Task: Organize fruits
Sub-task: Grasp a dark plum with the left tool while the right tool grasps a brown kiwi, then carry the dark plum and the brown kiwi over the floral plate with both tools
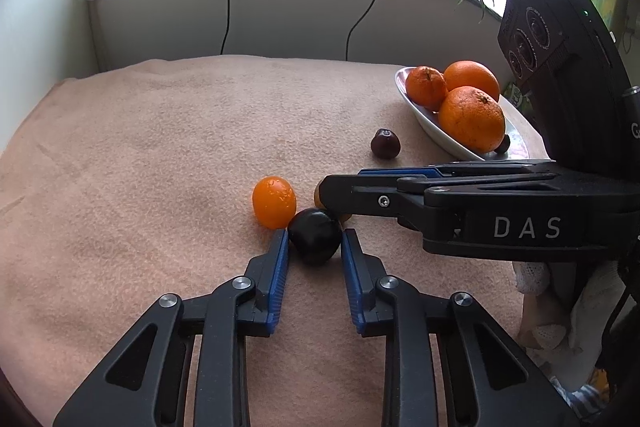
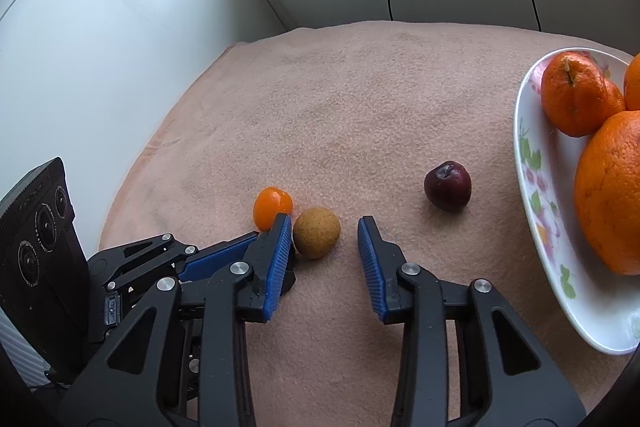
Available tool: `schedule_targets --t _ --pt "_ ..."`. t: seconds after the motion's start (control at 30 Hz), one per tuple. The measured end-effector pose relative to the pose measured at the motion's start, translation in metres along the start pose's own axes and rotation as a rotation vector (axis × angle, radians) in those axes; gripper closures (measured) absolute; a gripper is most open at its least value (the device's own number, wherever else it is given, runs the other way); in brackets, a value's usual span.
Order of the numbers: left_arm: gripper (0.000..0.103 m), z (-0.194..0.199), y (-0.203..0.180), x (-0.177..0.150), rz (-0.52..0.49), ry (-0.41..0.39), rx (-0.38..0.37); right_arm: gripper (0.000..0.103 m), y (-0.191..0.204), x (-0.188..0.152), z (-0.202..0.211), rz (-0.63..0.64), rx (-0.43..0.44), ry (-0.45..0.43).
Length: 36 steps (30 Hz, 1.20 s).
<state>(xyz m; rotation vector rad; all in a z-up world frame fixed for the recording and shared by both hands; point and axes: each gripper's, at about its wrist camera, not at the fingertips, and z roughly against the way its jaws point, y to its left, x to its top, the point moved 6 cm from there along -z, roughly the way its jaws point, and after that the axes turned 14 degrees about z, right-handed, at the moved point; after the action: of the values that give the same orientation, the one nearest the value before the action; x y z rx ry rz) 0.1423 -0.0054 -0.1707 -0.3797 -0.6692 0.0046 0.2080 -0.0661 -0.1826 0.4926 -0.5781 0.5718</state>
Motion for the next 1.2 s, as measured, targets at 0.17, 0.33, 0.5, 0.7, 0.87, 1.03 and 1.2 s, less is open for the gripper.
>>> schedule_targets --t 0.17,0.33,0.5,0.7,0.87,1.03,1.2 --pt "0.078 0.004 0.002 -0.001 -0.001 -0.002 0.004 0.068 0.003 0.001 -0.002 0.001 0.02 -0.003" --pt "0.078 0.006 0.005 -0.002 0.005 0.001 0.004 0.068 0.008 0.001 -0.006 0.02 0.025 0.009" --pt "0.078 0.007 0.007 -0.001 0.017 -0.002 -0.001 0.076 0.014 0.002 -0.014 0.035 0.001 0.02" --pt "0.078 0.01 0.009 -0.001 0.024 -0.009 0.001 0.076 0.013 -0.001 -0.011 0.036 -0.004 0.009" --pt "0.078 0.018 0.006 0.001 0.027 -0.025 -0.005 0.076 0.011 -0.001 0.01 0.048 -0.02 -0.03" --pt "0.079 0.026 0.0 0.006 0.029 -0.044 -0.021 0.076 0.006 -0.003 0.036 0.061 -0.053 -0.07" --pt "0.079 0.031 -0.013 0.01 0.03 -0.061 -0.051 0.076 -0.004 -0.008 0.07 0.061 -0.102 -0.126"
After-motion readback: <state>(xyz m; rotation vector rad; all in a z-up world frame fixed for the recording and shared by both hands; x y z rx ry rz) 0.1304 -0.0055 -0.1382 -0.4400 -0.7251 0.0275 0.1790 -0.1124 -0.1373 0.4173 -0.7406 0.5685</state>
